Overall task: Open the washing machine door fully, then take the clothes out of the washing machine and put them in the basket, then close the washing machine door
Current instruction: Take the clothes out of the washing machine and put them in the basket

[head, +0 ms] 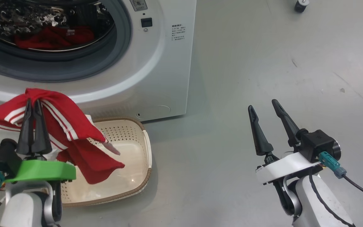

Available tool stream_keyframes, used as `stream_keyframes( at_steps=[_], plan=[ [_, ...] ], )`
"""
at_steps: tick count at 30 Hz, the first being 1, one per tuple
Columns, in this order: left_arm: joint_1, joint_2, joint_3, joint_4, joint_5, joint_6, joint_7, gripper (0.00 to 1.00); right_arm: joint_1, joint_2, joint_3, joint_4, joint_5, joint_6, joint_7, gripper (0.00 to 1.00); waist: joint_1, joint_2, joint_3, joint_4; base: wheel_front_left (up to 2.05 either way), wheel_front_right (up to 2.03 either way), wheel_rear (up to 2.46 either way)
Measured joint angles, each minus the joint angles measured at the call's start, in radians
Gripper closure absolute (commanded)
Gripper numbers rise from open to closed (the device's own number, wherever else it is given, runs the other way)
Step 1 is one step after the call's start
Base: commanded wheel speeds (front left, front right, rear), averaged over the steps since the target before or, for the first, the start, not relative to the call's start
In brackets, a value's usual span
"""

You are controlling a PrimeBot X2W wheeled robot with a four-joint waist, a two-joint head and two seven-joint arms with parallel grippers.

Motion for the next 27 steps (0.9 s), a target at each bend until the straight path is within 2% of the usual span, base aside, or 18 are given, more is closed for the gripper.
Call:
stream_keyframes(
  at_steps=[16, 27],
  plan=[
    [0.031, -0.021, -0.005, 0.12, -0.026, 0.007, 0.018, 1.0, -0.057, 0.0, -0.005, -0.062, -0.041, -0.001, 0.0, 0.0, 0.0, 0.0, 0.164, -0.022, 0.0, 0.0, 0.0],
    [-0.065, 0.002, -0.002, 0.244, -0.036, -0.02, 0.035, 1.0, -0.119, 0.0, 0.005, -0.12, -0.039, -0.01, 0.0, 0.0, 0.0, 0.0, 0.299, -0.05, 0.0, 0.0, 0.0]
  ],
)
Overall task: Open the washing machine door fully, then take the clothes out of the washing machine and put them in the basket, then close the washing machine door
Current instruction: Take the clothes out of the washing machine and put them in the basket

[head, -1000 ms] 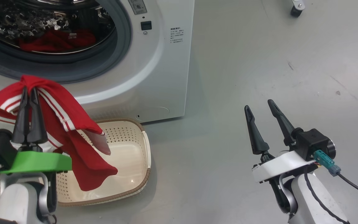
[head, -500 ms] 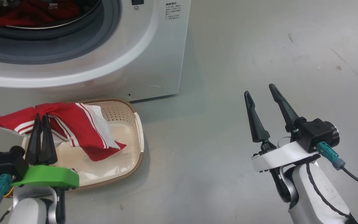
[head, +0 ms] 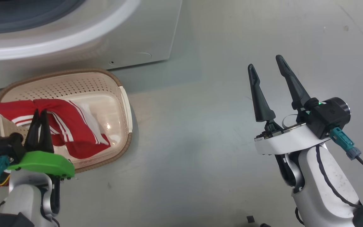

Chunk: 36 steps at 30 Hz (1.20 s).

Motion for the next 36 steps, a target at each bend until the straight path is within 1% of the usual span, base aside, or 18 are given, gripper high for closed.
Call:
stream_keyframes(
  at_steps=[4, 6, 9, 10, 14, 15, 20, 21, 23, 27, 34, 36],
  plan=[
    [-0.063, 0.019, 0.0, 0.039, 0.0, -0.015, 0.003, 1.0, -0.022, 0.0, 0.001, -0.021, 0.008, -0.002, 0.0, 0.0, 0.0, 0.0, 0.055, -0.018, 0.0, 0.0, 0.0],
    [-0.093, 0.031, -0.001, 0.054, 0.0, -0.02, 0.004, 1.0, -0.033, 0.0, 0.003, -0.03, 0.01, -0.009, 0.0, 0.0, 0.0, 0.0, 0.083, -0.027, 0.0, 0.0, 0.0],
    [-0.134, 0.032, -0.001, 0.09, 0.0, -0.031, 0.007, 1.0, -0.049, 0.0, 0.003, -0.044, 0.017, -0.011, 0.0, 0.0, 0.0, 0.0, 0.126, -0.04, 0.0, 0.0, 0.0],
    [-0.145, 0.033, -0.001, 0.108, 0.0, -0.035, 0.008, 1.0, -0.056, 0.0, 0.003, -0.049, 0.018, -0.018, 0.0, 0.0, 0.0, 0.0, 0.141, -0.044, 0.0, 0.0, 0.0],
    [-0.18, 0.029, 0.017, 0.178, -0.054, -0.054, 0.007, 1.0, -0.085, 0.0, 0.011, -0.056, 0.026, -0.02, 0.0, 0.0, 0.0, 0.0, 0.195, -0.058, 0.0, 0.0, 0.0],
    [-0.188, 0.026, 0.02, 0.196, -0.062, -0.059, 0.008, 1.0, -0.091, 0.001, 0.011, -0.057, 0.026, -0.027, 0.0, 0.0, 0.0, 0.0, 0.208, -0.061, 0.0, 0.0, 0.0],
    [-0.235, 0.001, 0.03, 0.283, -0.103, -0.072, 0.009, 1.0, -0.1, 0.0, 0.007, -0.059, 0.026, -0.029, 0.0, 0.0, 0.0001, 0.0, 0.263, -0.069, 0.0, 0.0, 0.0],
    [-0.244, -0.004, 0.034, 0.3, -0.111, -0.08, 0.01, 1.0, -0.104, 0.0, 0.007, -0.059, 0.025, -0.029, 0.0, 0.0, 0.0001, 0.0, 0.272, -0.069, 0.0, 0.0, 0.0],
    [-0.259, -0.006, 0.036, 0.336, -0.115, -0.082, 0.016, 1.0, -0.115, 0.0, 0.011, -0.058, 0.026, -0.036, 0.0, 0.0, 0.0001, 0.0, 0.287, -0.069, 0.0, 0.0, 0.0],
    [-0.276, -0.006, 0.046, 0.406, -0.129, -0.092, 0.017, 1.0, -0.131, 0.0, 0.023, -0.054, 0.026, -0.036, 0.0, 0.0, 0.0001, 0.0, 0.305, -0.068, 0.0, 0.0, 0.0],
    [-0.305, -0.008, 0.07, 0.509, -0.163, -0.096, 0.025, 1.0, -0.133, 0.0, 0.029, -0.045, 0.026, -0.038, 0.0, 0.0, 0.0001, 0.0, 0.309, -0.067, 0.0, 0.0, 0.0],
    [-0.315, -0.008, 0.072, 0.532, -0.164, -0.096, 0.025, 1.0, -0.135, 0.0, 0.032, -0.044, 0.03, -0.045, 0.0, 0.0, 0.0001, 0.0, 0.309, -0.067, 0.0, 0.0, 0.0]
  ],
)
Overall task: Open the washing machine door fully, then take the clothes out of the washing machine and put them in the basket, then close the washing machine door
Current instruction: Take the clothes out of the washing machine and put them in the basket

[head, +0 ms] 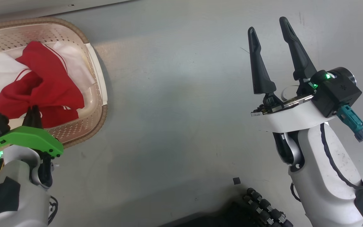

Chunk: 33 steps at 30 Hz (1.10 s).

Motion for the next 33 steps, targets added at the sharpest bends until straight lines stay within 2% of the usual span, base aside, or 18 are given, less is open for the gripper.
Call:
stream_keyframes(
  at_steps=[5, 6, 7, 8, 21, 33],
  plan=[
    [-0.026, -0.002, 0.002, 0.053, -0.008, -0.012, 0.0, 1.0, -0.003, 0.0, 0.002, 0.009, 0.004, -0.001, 0.0, 0.0, 0.0, 0.0, -0.006, 0.001, 0.0, 0.0, 0.0],
    [-0.029, -0.004, 0.003, 0.065, -0.01, -0.017, 0.0, 0.87, -0.003, 0.0, 0.001, 0.013, 0.005, -0.001, 0.0, 0.0, 0.0, 0.0, -0.009, 0.002, 0.0, 0.0, 0.0],
    [-0.031, -0.007, 0.002, 0.073, -0.011, -0.017, 0.0, 0.3, -0.003, 0.0, 0.001, 0.016, 0.004, -0.001, 0.0, 0.0, 0.0, 0.0, -0.013, 0.003, 0.0, 0.0, 0.0],
    [-0.033, -0.009, 0.001, 0.084, -0.011, -0.018, 0.0, 0.0, -0.003, 0.0, 0.0, 0.019, 0.004, -0.001, 0.0, 0.0, 0.0, 0.0, -0.017, 0.004, 0.0, 0.0, 0.0],
    [-0.062, -0.026, -0.048, 0.169, 0.02, -0.027, -0.023, 0.0, 0.0, 0.0, -0.016, 0.063, -0.007, 0.0, 0.0, 0.0, 0.0, 0.0, -0.1, 0.029, 0.0, 0.0, 0.0],
    [-0.059, -0.047, -0.114, 0.17, 0.075, -0.045, -0.098, 0.0, 0.077, 0.0, -0.06, 0.137, -0.035, 0.012, 0.0, 0.0, -0.0001, 0.0, -0.249, 0.075, 0.0, 0.0, 0.0]
  ],
)
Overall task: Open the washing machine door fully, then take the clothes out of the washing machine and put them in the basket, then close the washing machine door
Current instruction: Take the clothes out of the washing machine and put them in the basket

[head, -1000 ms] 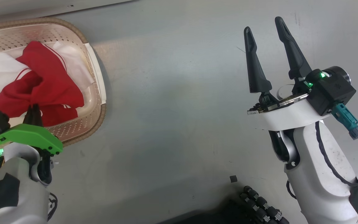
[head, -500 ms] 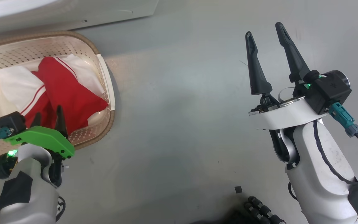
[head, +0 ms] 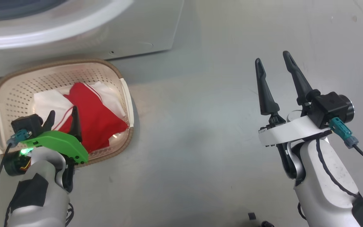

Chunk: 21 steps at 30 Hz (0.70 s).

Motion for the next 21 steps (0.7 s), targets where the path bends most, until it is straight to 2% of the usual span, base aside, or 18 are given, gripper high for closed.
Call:
stream_keyframes(
  at_steps=[14, 21],
  plan=[
    [0.052, -0.007, -0.02, -0.131, 0.044, -0.009, -0.027, 0.0, 0.09, 0.0, -0.043, 0.038, 0.004, 0.025, 0.0, 0.0, 0.0, 0.0, -0.178, 0.074, 0.0, 0.0, 0.0],
    [0.082, -0.007, -0.022, -0.22, 0.069, -0.009, -0.027, 0.0, 0.129, 0.0, -0.052, 0.053, 0.004, 0.027, 0.0, 0.0, 0.0, 0.0, -0.249, 0.106, 0.0, 0.0, 0.0]
  ],
)
